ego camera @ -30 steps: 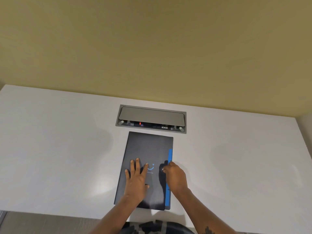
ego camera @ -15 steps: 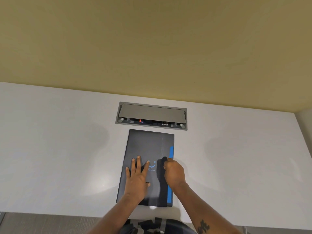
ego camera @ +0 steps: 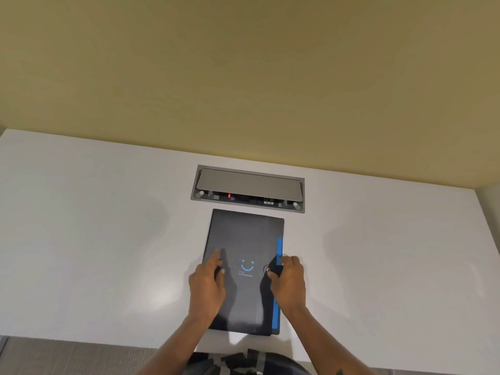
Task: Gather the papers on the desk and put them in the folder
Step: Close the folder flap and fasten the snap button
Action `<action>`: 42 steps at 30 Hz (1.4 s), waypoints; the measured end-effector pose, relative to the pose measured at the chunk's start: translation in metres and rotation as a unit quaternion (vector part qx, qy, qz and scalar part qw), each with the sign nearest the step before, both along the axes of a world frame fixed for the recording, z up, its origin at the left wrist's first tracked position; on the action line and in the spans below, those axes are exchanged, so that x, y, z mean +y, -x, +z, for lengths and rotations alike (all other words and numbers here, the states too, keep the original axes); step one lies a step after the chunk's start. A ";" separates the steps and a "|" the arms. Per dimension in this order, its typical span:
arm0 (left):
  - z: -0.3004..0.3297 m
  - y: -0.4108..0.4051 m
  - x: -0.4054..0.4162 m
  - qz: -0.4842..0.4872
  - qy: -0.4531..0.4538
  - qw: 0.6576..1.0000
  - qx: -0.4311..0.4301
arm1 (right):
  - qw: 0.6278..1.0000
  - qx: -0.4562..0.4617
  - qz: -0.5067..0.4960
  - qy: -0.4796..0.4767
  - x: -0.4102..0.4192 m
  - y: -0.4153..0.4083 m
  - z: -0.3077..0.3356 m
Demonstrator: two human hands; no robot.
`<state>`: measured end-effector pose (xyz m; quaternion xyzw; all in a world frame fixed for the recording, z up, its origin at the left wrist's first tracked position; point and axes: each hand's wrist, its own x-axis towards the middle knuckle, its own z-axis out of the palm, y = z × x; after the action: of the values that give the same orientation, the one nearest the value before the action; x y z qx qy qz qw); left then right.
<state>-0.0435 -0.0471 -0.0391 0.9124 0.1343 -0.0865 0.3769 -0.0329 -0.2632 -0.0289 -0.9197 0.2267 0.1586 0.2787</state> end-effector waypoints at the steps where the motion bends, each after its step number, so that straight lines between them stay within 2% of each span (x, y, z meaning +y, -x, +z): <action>1: 0.000 -0.001 0.005 0.031 0.002 1.000 0.000 | 1.000 -0.001 -0.020 -0.010 0.000 0.004 0.000; 4: -0.003 -0.002 0.019 0.074 -0.006 0.996 0.048 | 0.997 -0.006 -0.059 -0.043 0.001 0.010 -0.001; 6: -0.007 0.001 0.025 0.095 0.033 0.992 0.070 | 0.994 -0.010 -0.084 -0.070 0.003 0.012 -0.003; 8: -0.010 0.003 0.029 0.112 0.075 0.988 0.078 | 0.990 -0.013 -0.108 -0.094 0.005 0.013 -0.005; 12: -0.011 0.002 0.041 0.138 0.089 0.983 0.077 | 0.979 -0.018 -0.146 -0.144 0.017 0.016 -0.007; 15: -0.010 -0.001 0.061 0.184 0.109 0.975 0.064 | 0.976 -0.016 -0.141 -0.167 0.033 0.021 -0.009; 23: -0.006 -0.002 0.153 0.258 0.051 0.964 0.045 | 0.968 0.002 -0.097 -0.233 0.124 0.014 -0.005; 30: 0.003 -0.027 0.237 0.325 0.026 0.945 0.037 | 0.961 0.000 -0.047 -0.273 0.215 -0.030 0.003; 34: 0.004 -0.056 0.271 0.336 0.029 0.941 0.021 | 0.960 -0.008 -0.033 -0.279 0.253 -0.064 0.007; 42: 0.001 -0.137 0.294 0.297 0.056 0.953 -0.011 | 0.964 -0.030 -0.050 -0.260 0.281 -0.139 0.002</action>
<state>0.0934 0.2470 -0.0377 0.8095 0.3902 0.0323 0.4375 0.1057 0.0175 -0.0265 -0.8073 0.2146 0.1705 0.5226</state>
